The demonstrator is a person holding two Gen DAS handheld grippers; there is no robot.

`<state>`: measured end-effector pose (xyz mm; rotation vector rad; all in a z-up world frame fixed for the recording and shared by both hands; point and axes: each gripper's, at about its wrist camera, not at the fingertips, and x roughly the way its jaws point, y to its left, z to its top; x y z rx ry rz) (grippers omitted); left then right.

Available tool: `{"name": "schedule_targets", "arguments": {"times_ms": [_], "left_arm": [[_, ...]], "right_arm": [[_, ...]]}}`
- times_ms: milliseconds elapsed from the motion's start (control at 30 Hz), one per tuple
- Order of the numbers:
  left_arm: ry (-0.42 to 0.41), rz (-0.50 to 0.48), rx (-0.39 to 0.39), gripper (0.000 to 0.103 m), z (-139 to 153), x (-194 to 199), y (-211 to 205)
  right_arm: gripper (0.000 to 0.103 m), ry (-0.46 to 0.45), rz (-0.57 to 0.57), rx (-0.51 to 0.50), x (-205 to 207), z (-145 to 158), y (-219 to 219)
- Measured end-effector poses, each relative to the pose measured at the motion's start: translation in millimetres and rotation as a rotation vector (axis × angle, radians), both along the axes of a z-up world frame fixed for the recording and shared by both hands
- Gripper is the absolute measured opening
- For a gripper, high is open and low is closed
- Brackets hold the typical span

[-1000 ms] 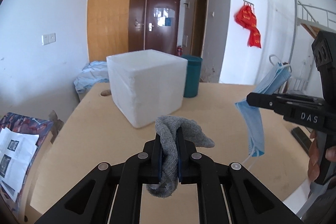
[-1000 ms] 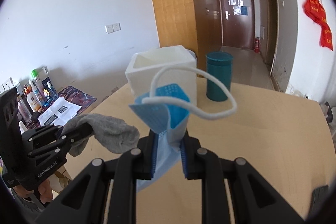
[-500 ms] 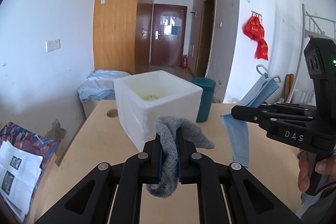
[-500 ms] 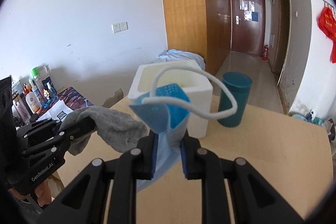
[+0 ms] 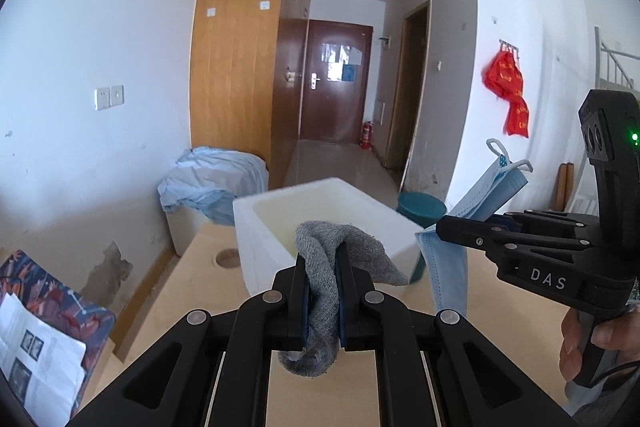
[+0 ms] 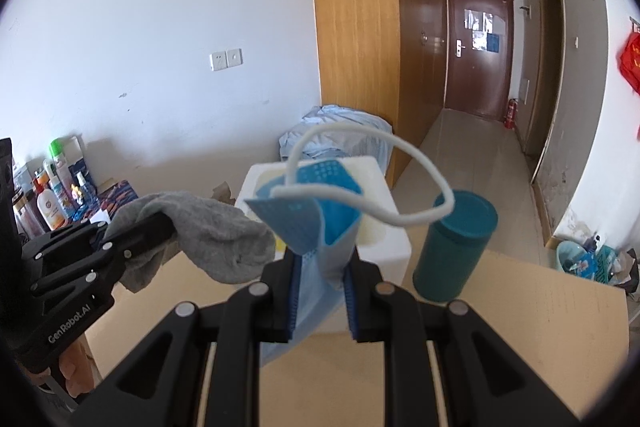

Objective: Organize soft objects
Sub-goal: 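Lift the grey sock and blue mask and carry them toward the foam box, then open the left tool to drop the sock into the box while the right tool lowers the mask in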

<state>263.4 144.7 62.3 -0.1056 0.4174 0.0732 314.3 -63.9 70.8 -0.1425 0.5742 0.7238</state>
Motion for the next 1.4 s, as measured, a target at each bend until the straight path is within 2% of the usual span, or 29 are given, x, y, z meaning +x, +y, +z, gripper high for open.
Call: {"name": "schedule_targets", "arguments": {"times_ms": [367, 667, 733, 867, 1067, 1233, 1333, 1400], "left_arm": [[-0.03, 0.018, 0.002, 0.01, 8.7, 59.6, 15.1], [-0.017, 0.026, -0.018, 0.01, 6.2, 104.6, 24.6], [0.018, 0.019, 0.002, 0.01, -0.5, 111.0, 21.9], [0.071, -0.013, -0.018, 0.01, -16.2, 117.5, 21.6], [0.098, -0.029, -0.023, 0.01, -27.3, 125.4, 20.1], [0.12, -0.03, 0.001, 0.021, -32.7, 133.1, 18.4], [0.119, -0.028, 0.002, 0.04, -33.3, 132.6, 18.5], [0.111, -0.021, 0.007, 0.059, -32.3, 131.7, 17.9]], "right_arm": [[0.023, -0.017, -0.022, 0.047, 49.7, 5.2, 11.4], [0.023, -0.077, -0.12, 0.063, 83.6, 6.5, 25.6], [0.023, -0.07, -0.106, 0.062, 85.9, 5.2, 28.4], [0.023, -0.035, -0.086, 0.034, 91.5, -2.4, 31.9], [0.023, -0.016, -0.09, 0.032, 96.7, -1.7, 28.1], [0.023, -0.017, -0.083, 0.035, 98.7, 5.1, 33.6], [0.023, -0.019, -0.082, 0.035, 99.1, 5.6, 33.3], [0.023, -0.018, -0.08, 0.038, 99.0, 5.9, 32.7]]}}
